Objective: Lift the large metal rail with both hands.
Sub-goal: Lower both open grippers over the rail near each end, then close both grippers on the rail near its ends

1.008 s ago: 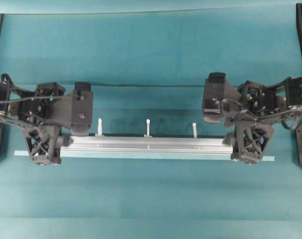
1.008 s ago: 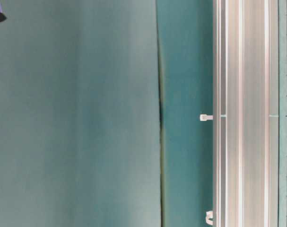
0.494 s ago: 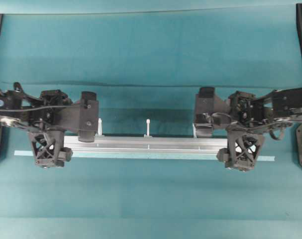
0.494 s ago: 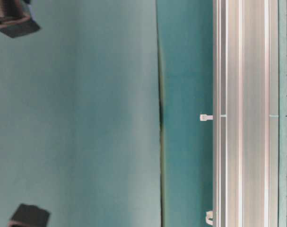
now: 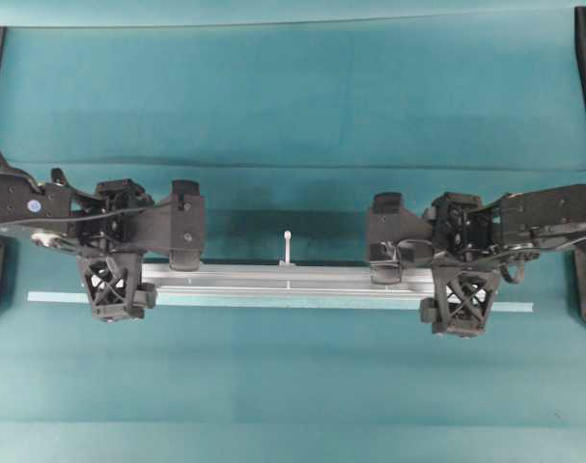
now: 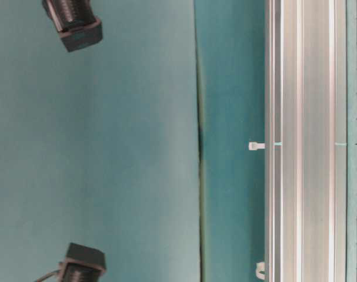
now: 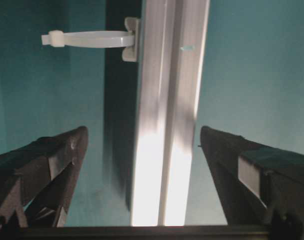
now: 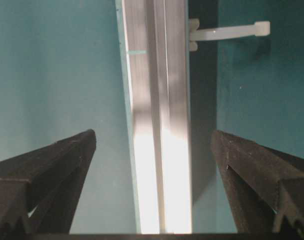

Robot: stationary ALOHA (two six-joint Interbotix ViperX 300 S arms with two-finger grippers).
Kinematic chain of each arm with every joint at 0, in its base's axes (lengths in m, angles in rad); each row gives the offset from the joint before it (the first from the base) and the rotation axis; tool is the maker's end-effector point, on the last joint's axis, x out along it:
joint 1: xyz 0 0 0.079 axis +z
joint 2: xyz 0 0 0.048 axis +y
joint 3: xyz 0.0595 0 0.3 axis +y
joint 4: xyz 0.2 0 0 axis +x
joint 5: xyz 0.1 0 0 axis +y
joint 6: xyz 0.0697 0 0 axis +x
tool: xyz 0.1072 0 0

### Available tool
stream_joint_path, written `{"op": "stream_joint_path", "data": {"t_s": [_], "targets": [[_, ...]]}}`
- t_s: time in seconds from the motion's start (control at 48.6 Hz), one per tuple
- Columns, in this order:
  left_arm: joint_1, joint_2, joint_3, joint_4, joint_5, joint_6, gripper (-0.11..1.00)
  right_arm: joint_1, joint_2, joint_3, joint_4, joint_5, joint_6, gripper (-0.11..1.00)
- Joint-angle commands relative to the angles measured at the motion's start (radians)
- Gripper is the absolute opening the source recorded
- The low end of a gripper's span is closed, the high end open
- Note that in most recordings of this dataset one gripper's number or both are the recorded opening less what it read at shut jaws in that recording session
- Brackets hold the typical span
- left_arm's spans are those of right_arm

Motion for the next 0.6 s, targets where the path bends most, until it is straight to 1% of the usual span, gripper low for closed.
{"op": "stream_joint_path", "data": {"t_s": [0.0,0.226,0.473,0.576], "targets": [[0.008,0.009,0.002,0.002,-0.015,0.005,0.98,0.005,0.025,-0.002,-0.002,-0.021,-0.012,0.96],[0.011,0.044,0.023,0.002,-0.074,0.006,0.98,0.005,0.083,0.025,-0.006,-0.057,-0.014,0.96],[0.011,0.072,0.026,0.002,-0.097,0.006,0.98,0.005,0.087,0.057,-0.006,-0.112,-0.009,0.96],[0.011,0.072,0.035,0.002,-0.104,0.003,0.98,0.005,0.089,0.057,-0.006,-0.117,-0.009,0.96]]}}
